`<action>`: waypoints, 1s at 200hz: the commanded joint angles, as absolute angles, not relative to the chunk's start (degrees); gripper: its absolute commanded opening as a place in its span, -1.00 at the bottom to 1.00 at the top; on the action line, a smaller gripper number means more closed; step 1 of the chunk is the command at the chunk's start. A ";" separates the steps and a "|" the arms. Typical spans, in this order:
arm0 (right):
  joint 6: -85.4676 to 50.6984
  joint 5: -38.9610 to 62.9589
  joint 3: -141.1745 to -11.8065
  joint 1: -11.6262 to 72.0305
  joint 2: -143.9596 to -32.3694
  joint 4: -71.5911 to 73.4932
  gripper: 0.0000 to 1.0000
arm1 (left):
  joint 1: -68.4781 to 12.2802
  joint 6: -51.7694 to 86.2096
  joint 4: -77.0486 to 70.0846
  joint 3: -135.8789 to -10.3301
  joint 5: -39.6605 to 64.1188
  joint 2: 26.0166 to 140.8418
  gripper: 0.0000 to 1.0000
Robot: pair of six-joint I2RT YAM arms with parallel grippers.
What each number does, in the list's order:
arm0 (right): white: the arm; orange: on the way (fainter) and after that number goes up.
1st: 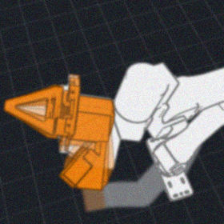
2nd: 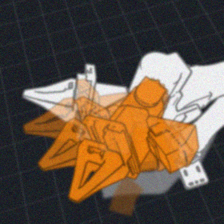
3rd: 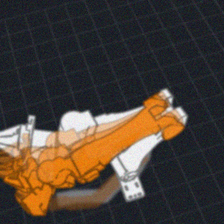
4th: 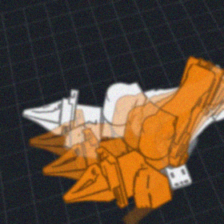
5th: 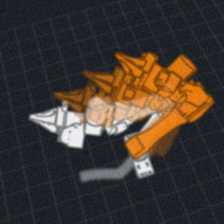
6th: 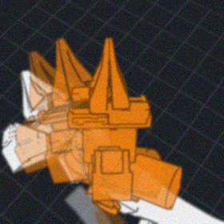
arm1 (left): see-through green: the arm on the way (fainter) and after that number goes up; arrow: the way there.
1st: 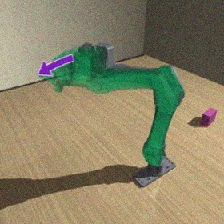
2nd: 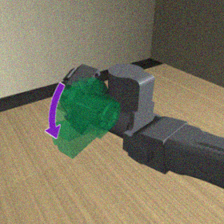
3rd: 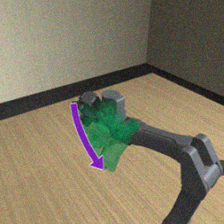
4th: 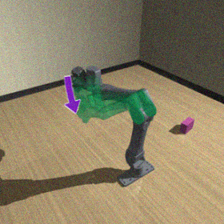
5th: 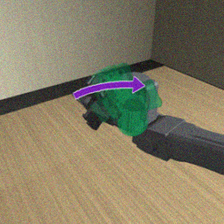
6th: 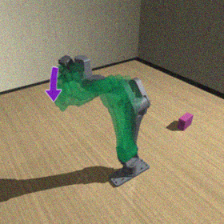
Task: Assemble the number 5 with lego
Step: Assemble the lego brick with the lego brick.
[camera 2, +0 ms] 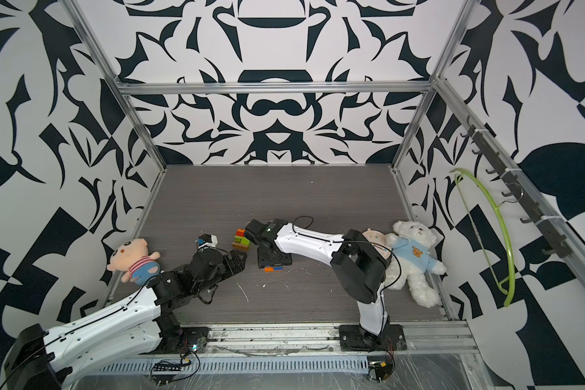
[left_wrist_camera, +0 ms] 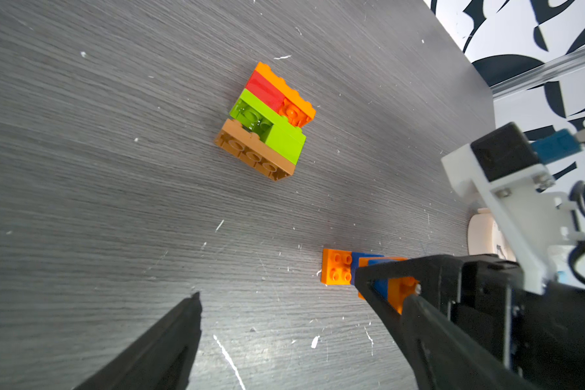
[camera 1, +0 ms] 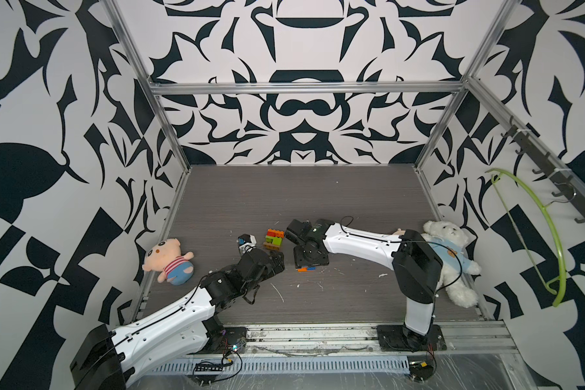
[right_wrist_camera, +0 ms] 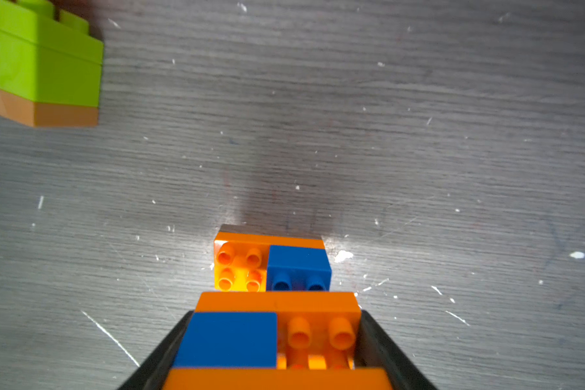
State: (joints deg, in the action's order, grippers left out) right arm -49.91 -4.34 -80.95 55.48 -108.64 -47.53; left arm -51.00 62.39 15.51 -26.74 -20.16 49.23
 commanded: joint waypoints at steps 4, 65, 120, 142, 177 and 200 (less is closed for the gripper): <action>-51.63 -5.38 -82.81 55.50 -107.89 -48.40 0.33 | -50.80 62.05 14.79 -27.04 -19.63 51.00 0.99; -53.64 -4.98 -82.77 56.07 -108.43 -48.55 0.33 | -50.80 61.87 14.00 -28.43 -18.54 54.47 0.98; -53.51 -5.16 -84.24 56.25 -109.77 -49.36 0.33 | -50.80 61.79 13.92 -28.97 -18.50 54.90 0.98; -54.10 -5.86 -84.59 56.23 -110.12 -50.36 0.34 | -50.80 61.79 14.05 -29.07 -18.37 54.98 0.98; -54.22 -5.80 -85.20 56.26 -110.78 -50.82 0.34 | -50.80 61.96 14.24 -28.79 -18.85 54.44 0.99; -54.14 -4.85 -85.52 56.25 -111.42 -50.28 0.35 | -50.80 61.96 14.36 -28.65 -19.17 54.14 0.98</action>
State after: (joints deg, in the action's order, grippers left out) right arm -53.47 -4.49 -83.33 55.96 -111.24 -49.01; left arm -51.00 62.33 14.35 -27.27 -18.83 54.76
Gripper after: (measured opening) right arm 0.678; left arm 0.992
